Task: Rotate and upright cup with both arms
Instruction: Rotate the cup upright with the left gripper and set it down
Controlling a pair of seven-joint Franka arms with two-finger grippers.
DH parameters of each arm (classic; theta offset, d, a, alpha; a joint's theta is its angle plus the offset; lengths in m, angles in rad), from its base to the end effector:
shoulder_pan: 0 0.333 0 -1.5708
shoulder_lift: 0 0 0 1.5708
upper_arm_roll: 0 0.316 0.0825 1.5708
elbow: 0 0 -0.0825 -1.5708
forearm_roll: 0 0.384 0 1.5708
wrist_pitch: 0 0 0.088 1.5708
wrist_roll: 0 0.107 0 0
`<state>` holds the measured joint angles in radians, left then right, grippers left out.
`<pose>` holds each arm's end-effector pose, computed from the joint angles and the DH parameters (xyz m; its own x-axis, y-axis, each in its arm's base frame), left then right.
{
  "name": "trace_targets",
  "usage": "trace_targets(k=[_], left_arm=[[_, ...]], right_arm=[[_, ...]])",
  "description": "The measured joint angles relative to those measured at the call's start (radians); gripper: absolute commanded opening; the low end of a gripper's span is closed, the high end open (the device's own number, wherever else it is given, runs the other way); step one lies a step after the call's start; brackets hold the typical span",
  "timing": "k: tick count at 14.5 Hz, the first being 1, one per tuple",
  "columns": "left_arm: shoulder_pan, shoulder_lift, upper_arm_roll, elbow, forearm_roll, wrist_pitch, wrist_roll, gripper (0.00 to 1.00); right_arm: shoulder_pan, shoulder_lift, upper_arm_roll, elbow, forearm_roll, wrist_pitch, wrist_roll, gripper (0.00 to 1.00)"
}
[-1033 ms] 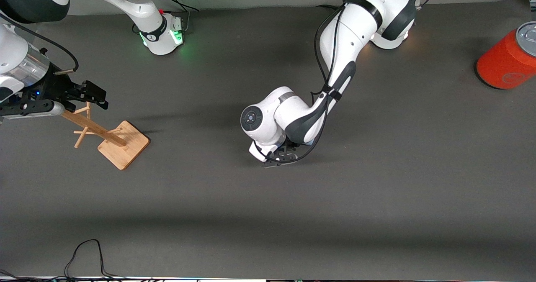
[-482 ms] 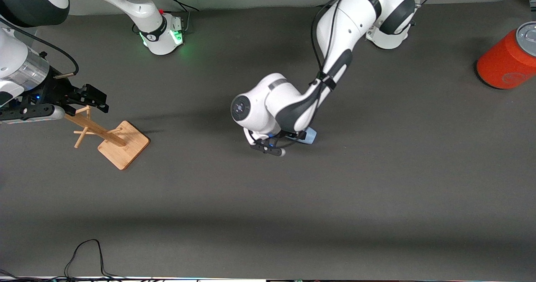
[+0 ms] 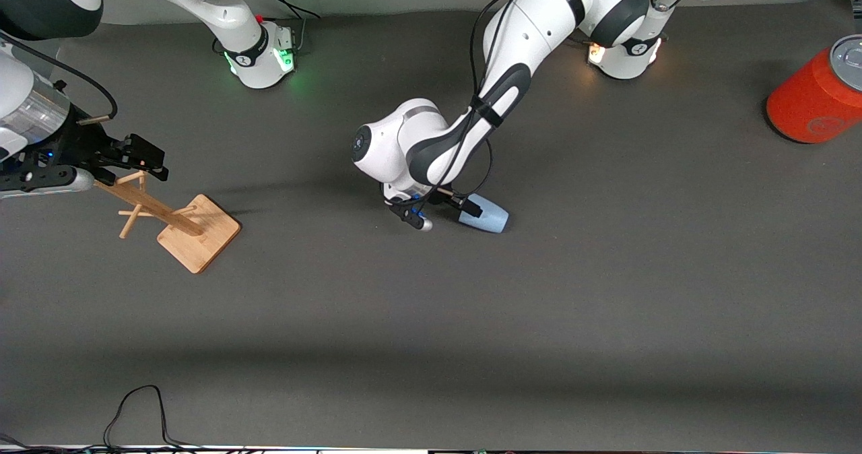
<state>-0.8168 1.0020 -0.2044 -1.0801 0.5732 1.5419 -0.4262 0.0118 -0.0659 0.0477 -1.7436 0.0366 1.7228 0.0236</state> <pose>0.4583 -0.5515 0.1946 0.7861 -0.5297 -0.3185 -0.6139 -0.6097 -0.5013 0.5437 0.0365 0.5919 0.9986 0.0303 0.0441 0.0319 -0.9989 -0.0343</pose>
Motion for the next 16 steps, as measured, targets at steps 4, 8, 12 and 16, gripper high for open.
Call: trace_targets(k=[4, 8, 12, 16], left_arm=[[-0.002, 0.001, 0.005, -0.025, 0.045, 0.001, 0.085, 0.21], [-0.001, -0.005, 0.015, -0.022, 0.077, 0.000, 0.120, 0.00], [0.004, -0.016, 0.018, -0.010, 0.081, -0.013, 0.122, 0.00], [0.073, -0.106, 0.022, 0.025, 0.030, -0.060, 0.115, 0.00]], right_arm=[[0.000, 0.000, 0.000, 0.020, 0.000, -0.040, 0.000, 1.00], [-0.005, 0.000, -0.003, 0.020, 0.000, -0.052, 0.000, 1.00], [-0.006, 0.000, -0.005, 0.022, 0.000, -0.052, 0.000, 1.00], [-0.006, -0.001, -0.008, 0.034, 0.000, -0.058, 0.000, 1.00]])
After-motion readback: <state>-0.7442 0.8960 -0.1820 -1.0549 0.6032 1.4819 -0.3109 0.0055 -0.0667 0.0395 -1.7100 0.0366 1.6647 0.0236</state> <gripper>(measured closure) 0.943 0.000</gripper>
